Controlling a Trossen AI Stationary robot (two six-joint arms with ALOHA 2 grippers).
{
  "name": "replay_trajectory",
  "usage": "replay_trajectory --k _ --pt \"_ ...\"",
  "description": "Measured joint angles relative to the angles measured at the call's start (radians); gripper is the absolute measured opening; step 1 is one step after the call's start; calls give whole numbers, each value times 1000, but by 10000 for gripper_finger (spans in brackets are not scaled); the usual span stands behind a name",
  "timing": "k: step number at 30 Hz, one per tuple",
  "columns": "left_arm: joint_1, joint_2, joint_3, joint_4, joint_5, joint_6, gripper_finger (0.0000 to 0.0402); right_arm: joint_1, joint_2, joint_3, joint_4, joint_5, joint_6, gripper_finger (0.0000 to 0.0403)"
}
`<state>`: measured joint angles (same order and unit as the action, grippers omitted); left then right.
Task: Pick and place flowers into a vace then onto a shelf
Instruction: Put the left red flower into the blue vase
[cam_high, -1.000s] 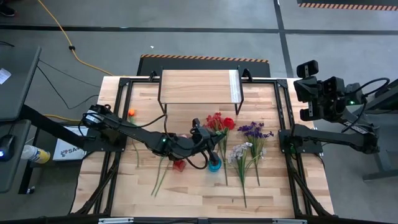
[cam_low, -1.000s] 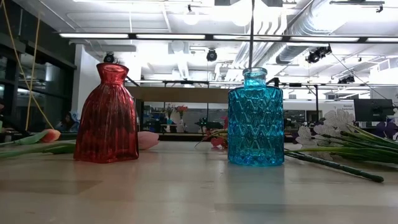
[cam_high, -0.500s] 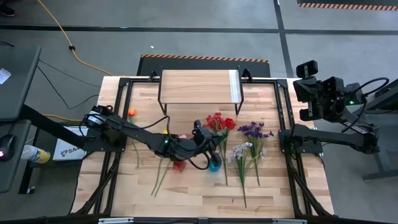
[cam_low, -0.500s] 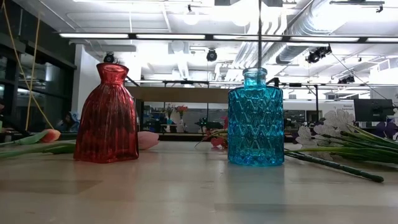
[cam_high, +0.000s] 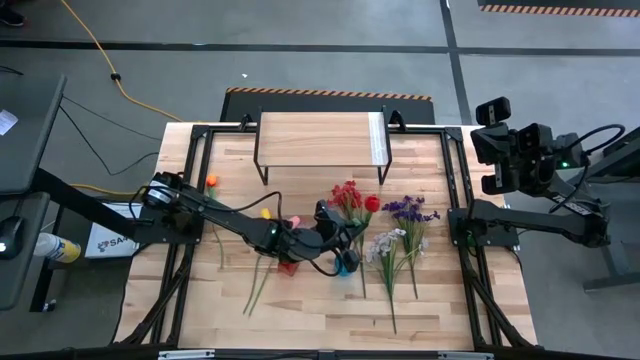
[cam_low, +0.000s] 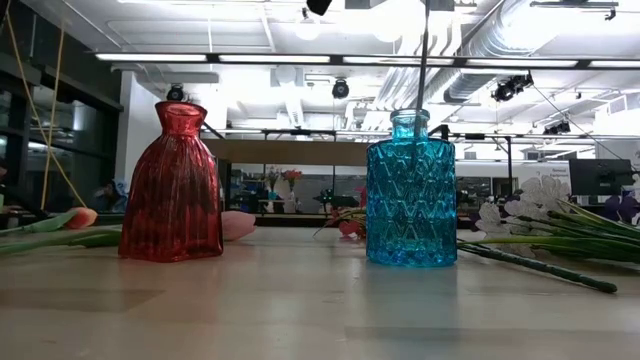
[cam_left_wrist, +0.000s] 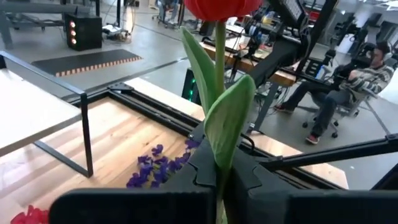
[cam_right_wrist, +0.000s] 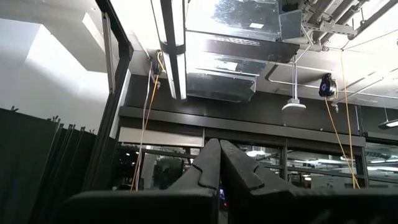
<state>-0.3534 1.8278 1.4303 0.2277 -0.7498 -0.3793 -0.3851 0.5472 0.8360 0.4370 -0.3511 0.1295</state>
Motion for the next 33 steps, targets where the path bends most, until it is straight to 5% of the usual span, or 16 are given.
replay_trajectory --k 11,21,33 --pt "0 0 0 -3 91 -46 89 0 0 0 -1 -6 0 0" --pt "0 0 0 -22 193 -51 92 0 0 0 -1 -39 0 0" --pt "0 0 0 -55 200 -71 92 0 0 0 -1 -60 0 0"
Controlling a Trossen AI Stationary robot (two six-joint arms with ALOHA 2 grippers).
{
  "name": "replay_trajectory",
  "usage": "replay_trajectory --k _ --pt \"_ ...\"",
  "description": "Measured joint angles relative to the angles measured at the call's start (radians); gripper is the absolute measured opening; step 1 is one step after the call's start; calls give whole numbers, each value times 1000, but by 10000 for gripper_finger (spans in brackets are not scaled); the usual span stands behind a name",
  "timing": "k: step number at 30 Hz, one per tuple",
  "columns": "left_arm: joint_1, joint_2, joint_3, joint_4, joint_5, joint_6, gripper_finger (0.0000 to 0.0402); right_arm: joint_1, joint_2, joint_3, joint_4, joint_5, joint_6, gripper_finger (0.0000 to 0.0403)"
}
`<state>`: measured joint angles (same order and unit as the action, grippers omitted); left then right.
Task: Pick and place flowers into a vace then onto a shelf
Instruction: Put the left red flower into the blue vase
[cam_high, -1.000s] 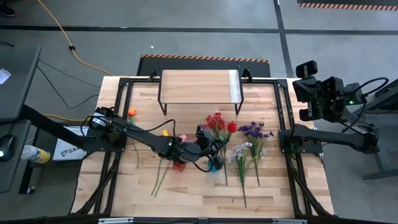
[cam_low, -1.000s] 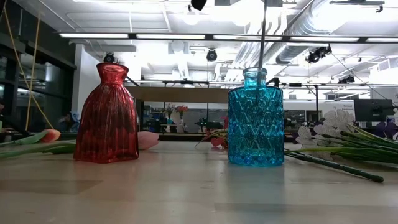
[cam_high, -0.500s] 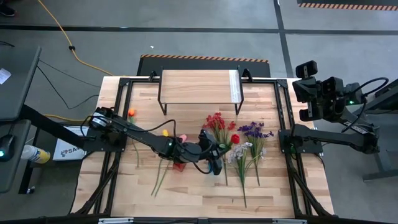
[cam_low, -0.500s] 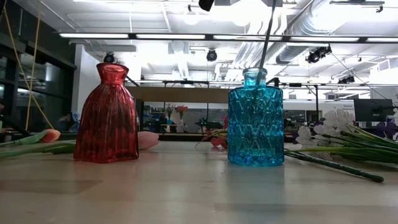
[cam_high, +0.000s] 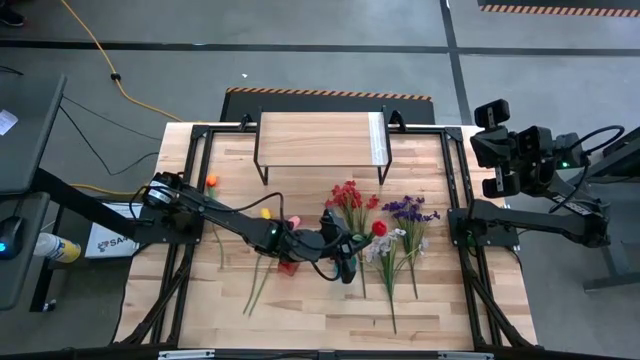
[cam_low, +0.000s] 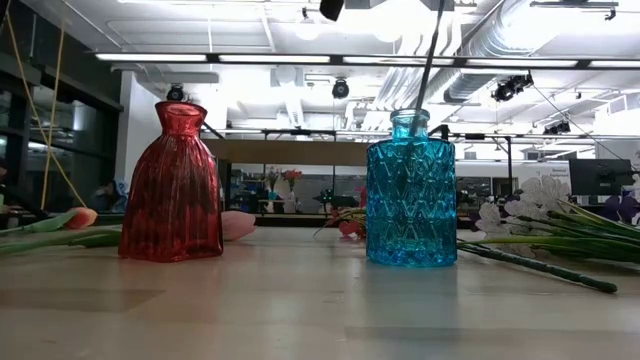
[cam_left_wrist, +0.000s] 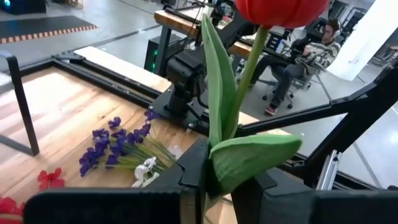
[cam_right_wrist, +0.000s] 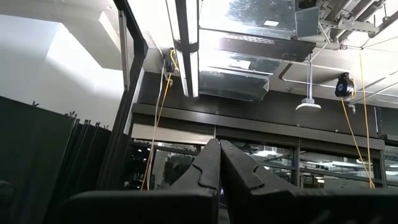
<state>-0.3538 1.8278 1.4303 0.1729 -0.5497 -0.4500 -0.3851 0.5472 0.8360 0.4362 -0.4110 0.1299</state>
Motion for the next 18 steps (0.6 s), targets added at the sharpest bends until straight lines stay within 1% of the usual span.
replay_trajectory --k 4,11,15,18 --pt "0 0 0 -18 19 -20 92 0 0 0 0 0 0 0" --pt "0 -1 0 -49 21 -52 92 0 0 0 0 0 0 0" --pt "0 -1 0 -53 47 -53 92 0 0 0 0 0 0 0" --pt "0 -2 0 -74 48 -53 92 0 0 0 0 0 0 0"
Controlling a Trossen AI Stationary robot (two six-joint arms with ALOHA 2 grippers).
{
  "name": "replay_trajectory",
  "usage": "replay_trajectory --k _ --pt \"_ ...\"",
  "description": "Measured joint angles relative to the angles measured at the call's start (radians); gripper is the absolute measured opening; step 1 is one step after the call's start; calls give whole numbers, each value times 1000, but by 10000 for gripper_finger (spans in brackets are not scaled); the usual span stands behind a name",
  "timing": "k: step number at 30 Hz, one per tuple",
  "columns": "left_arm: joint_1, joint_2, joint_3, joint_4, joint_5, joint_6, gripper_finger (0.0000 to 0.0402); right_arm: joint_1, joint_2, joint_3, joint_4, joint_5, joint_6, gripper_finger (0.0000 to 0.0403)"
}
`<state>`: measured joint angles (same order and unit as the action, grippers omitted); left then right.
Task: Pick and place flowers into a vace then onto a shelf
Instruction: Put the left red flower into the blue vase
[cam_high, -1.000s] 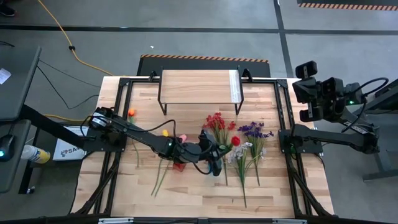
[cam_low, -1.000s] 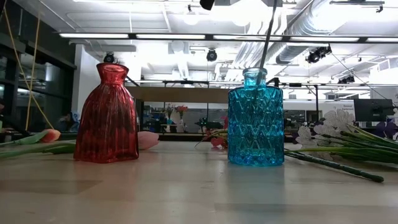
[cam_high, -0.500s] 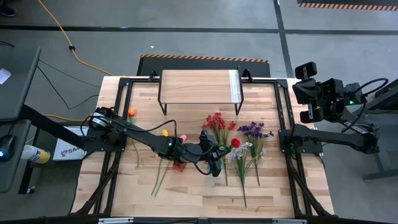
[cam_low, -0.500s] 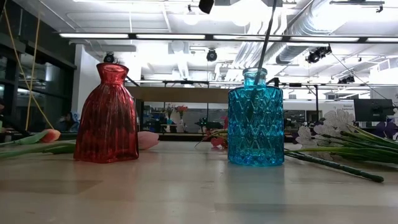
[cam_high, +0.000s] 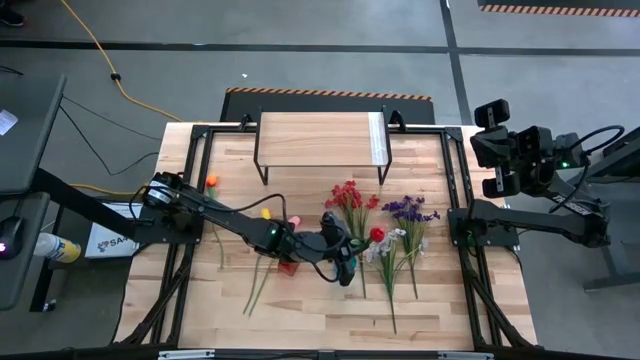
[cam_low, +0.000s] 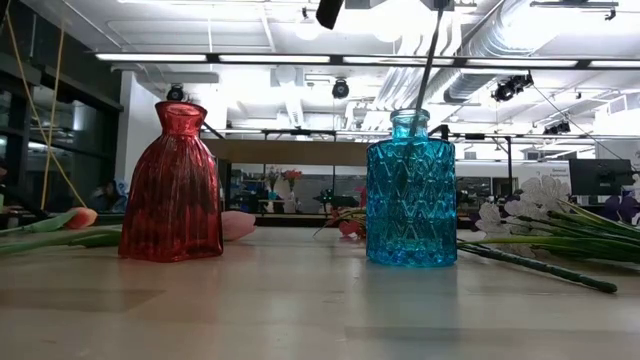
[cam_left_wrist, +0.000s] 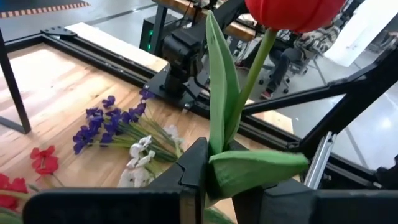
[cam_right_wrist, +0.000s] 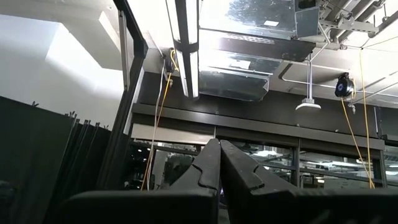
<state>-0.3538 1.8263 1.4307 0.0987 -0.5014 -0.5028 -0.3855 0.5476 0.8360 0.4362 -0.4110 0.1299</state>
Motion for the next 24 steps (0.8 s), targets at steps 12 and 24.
replay_trajectory --k 12,24 --pt "0 0 0 -23 -1 0 93 0 0 0 -3 0 0 0" --pt "0 0 0 -48 -13 -11 201 0 0 0 -4 0 0 0"
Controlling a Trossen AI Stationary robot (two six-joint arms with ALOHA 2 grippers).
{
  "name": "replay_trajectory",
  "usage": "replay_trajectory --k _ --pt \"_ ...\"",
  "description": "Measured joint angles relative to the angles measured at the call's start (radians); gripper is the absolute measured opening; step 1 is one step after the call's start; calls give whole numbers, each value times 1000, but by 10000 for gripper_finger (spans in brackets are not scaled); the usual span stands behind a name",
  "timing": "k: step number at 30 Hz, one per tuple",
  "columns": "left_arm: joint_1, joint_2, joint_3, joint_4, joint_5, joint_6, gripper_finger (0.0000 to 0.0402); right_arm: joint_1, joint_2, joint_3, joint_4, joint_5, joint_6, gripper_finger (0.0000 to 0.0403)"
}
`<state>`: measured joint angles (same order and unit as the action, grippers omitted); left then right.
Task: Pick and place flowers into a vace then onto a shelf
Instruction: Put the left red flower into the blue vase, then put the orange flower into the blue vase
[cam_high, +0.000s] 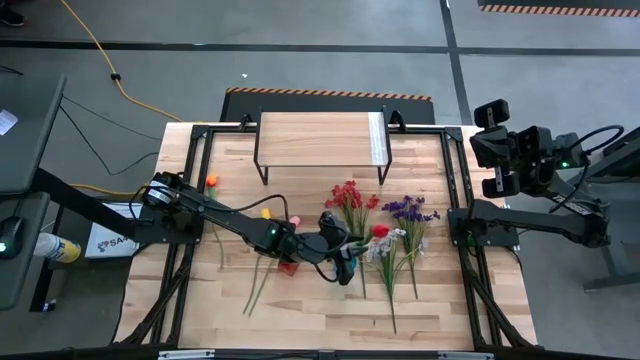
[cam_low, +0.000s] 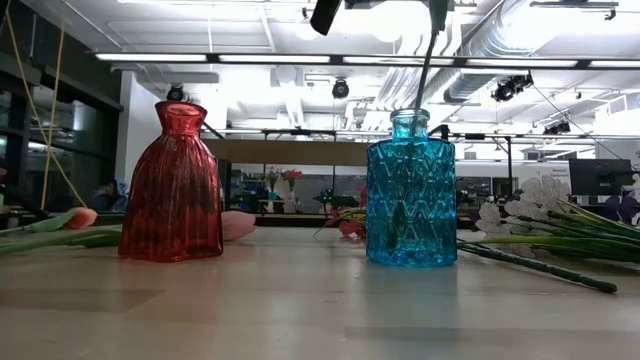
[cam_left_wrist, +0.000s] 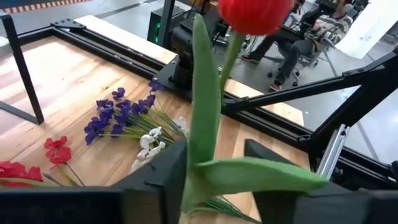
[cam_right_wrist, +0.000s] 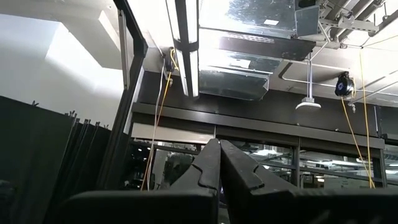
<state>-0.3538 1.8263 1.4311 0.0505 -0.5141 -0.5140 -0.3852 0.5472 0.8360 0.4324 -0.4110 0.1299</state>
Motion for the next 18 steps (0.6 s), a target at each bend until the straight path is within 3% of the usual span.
replay_trajectory --k 8,18 --pt "0 -35 0 -76 169 -1 274 0 0 0 -1 0 0 0" --pt "-18 -174 1 -386 182 -189 309 0 0 0 -5 0 1 0"
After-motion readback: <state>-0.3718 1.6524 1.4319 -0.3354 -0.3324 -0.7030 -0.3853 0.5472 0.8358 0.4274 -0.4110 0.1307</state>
